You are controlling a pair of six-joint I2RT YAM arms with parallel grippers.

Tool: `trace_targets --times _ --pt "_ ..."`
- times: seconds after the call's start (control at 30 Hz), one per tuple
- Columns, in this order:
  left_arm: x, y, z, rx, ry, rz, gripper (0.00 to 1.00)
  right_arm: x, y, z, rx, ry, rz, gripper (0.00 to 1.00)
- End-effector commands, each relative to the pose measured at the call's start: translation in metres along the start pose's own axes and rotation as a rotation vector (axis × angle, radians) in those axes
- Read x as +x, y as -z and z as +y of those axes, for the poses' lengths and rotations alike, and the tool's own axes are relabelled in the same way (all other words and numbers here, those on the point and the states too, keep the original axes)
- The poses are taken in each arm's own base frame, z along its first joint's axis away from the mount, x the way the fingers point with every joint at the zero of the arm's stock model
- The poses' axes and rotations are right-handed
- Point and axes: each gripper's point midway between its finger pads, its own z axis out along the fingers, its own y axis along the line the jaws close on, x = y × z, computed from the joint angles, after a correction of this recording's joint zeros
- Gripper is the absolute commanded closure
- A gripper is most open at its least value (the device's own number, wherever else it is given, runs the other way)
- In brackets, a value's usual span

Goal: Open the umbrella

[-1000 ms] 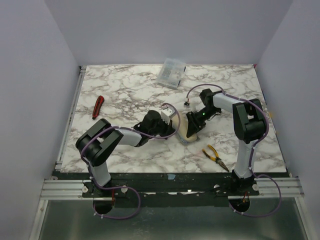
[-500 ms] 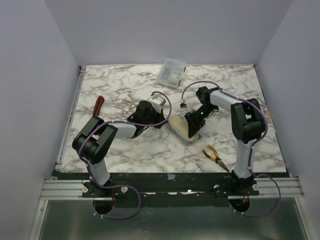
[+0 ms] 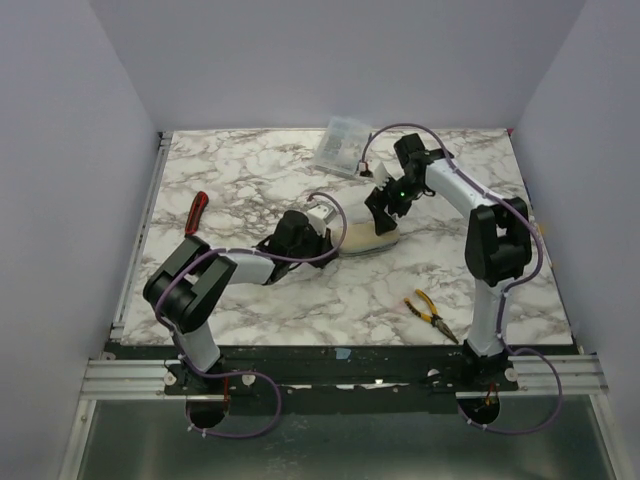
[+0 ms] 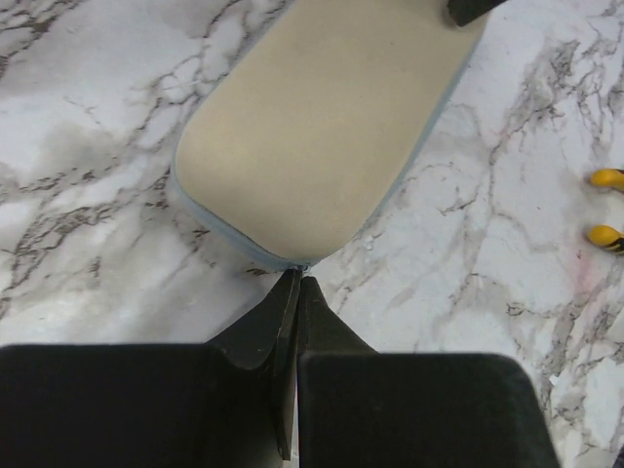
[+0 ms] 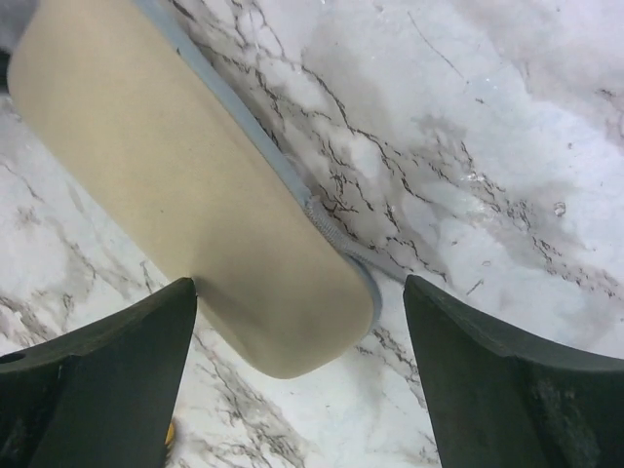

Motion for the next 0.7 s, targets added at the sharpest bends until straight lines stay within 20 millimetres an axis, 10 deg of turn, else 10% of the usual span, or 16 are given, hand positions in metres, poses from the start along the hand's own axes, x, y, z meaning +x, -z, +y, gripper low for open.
trace_targets --times 0.0,0.33,0.67 --pt "0.004 0.002 -0.025 0.075 0.025 0.007 1.00 -0.024 0.020 0.005 0.066 -0.023 -0.103 0.10" --pt "0.005 -0.014 -0.043 0.089 0.017 0.012 1.00 0.010 0.010 0.043 0.026 -0.627 -0.045 0.10" --pt "0.001 -0.024 -0.045 0.094 -0.017 0.012 1.00 0.003 -0.001 0.074 -0.125 -0.892 -0.084 0.08"
